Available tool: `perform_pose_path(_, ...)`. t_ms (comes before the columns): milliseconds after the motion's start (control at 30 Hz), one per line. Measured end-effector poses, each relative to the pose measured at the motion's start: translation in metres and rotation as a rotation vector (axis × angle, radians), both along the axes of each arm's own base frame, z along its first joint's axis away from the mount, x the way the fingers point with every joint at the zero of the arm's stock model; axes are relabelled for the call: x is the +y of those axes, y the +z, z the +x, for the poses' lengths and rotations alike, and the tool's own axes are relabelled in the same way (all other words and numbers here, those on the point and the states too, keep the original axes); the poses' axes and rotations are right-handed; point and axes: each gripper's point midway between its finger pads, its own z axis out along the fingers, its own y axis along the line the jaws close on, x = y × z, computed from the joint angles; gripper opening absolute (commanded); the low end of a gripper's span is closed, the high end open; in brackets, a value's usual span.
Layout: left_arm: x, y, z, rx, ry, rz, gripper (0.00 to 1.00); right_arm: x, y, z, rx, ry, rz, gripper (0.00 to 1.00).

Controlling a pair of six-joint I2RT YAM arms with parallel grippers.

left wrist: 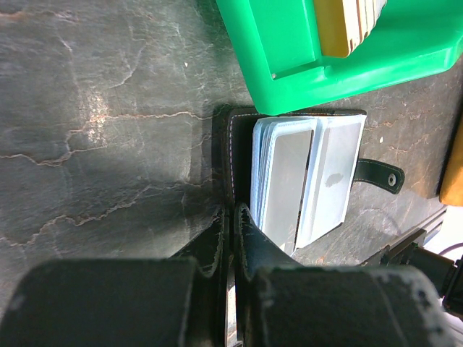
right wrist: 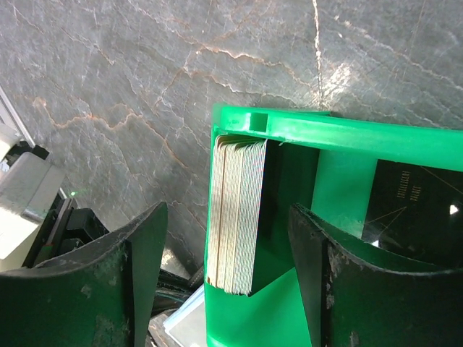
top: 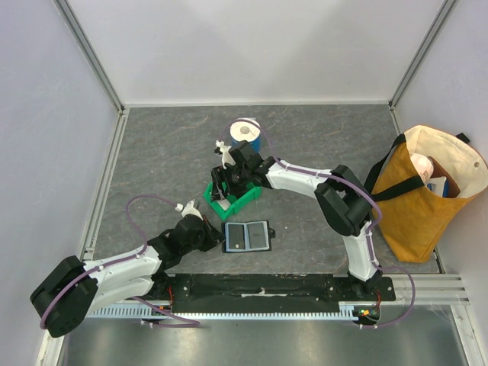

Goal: Put the credit cards into the card holder
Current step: Pick up the credit card from the storage box.

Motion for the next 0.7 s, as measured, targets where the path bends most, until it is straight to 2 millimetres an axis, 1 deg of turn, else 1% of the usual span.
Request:
perform_pose_path(100, 0.0000, -0.0002, 0.0000, 0.001, 0.000, 0.001, 0.02, -0.0001, -0.0048, -0.0034, 0.019, 0.011, -0.004, 0.72)
perform_pose_path(167, -0.0003, 0.0000, 0.0001, 0.000, 0.000, 0.000, 0.02, -0.0001, -0.0051, -0.0053, 0.026, 0.018, -0.003, 0.68)
perform_pose_path(300, -0.0001, -0.0001, 0.0002, 0.000, 0.000, 0.000, 0.02, 0.0007, -0.0040, -0.0071, 0.031, 0.029, 0.005, 0.60)
perform_pose_path(633, -0.0003, 0.0000, 0.0002, -0.001, 0.000, 0.000, 0.02, 0.0006, -0.0007, -0.0071, 0.032, 0.033, 0.014, 0.48)
perform_pose_path(700, -0.0003, 0.0002, 0.0004, -0.001, 0.000, -0.001, 0.02, 0.0007, 0.0008, -0.0070, 0.030, 0.033, 0.016, 0.44)
